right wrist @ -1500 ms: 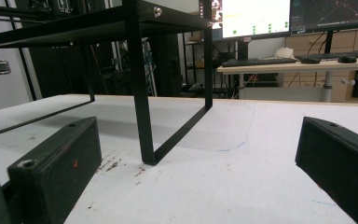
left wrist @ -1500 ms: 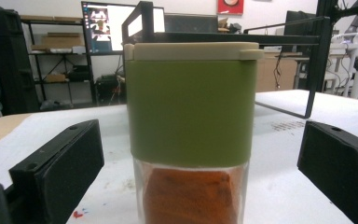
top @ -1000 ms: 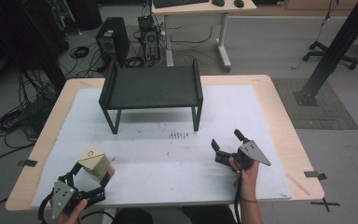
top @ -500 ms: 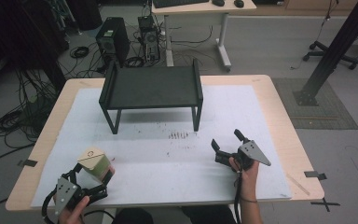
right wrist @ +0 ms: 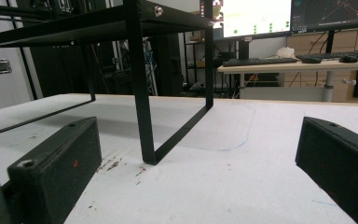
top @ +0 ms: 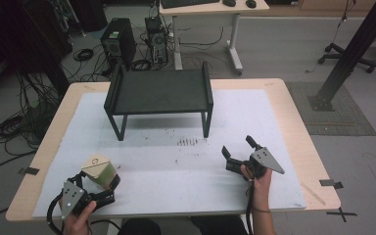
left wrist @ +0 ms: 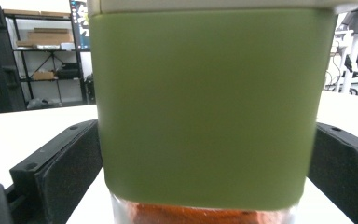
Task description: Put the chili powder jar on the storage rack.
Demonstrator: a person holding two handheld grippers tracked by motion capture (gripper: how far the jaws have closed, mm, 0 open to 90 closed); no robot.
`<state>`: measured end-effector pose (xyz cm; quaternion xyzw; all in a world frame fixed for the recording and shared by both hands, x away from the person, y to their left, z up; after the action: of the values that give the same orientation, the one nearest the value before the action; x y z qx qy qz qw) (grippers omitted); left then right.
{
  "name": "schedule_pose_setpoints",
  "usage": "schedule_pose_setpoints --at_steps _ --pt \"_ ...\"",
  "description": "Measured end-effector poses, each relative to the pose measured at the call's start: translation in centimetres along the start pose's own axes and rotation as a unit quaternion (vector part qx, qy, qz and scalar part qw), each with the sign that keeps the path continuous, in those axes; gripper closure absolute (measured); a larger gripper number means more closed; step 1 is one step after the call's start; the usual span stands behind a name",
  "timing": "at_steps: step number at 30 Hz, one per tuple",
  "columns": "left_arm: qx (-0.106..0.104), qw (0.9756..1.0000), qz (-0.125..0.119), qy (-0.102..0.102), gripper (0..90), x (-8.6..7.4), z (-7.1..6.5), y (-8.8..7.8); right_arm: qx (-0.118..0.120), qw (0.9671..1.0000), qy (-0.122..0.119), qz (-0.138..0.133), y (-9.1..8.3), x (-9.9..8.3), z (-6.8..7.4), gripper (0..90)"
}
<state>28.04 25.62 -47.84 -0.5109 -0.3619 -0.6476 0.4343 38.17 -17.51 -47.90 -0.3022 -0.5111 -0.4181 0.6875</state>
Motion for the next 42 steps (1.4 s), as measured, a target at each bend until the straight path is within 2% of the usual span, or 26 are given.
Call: schedule_pose_setpoints --at_steps 22,42 --pt "-0.003 1.0 0.006 -0.005 0.2 -0.1 0.05 0.13 0.0 1.0 -0.005 0.003 0.04 -0.06 0.08 0.1" --pt "-0.002 1.0 0.005 0.0 0.2 -0.08 -0.01 0.11 0.003 0.9999 -0.009 0.008 0.08 -0.12 0.16 0.1"
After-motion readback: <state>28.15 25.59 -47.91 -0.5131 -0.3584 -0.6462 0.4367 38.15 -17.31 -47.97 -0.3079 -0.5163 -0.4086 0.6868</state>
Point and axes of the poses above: each handheld gripper's, and its own axes: y roughly forward along the jaws, x roughly out of its top, z roughly to its left, the point moved 7 cm from there along y, roughly forward along the jaws, and after that the axes turned 12 degrees about y, right-handed, at the moved point
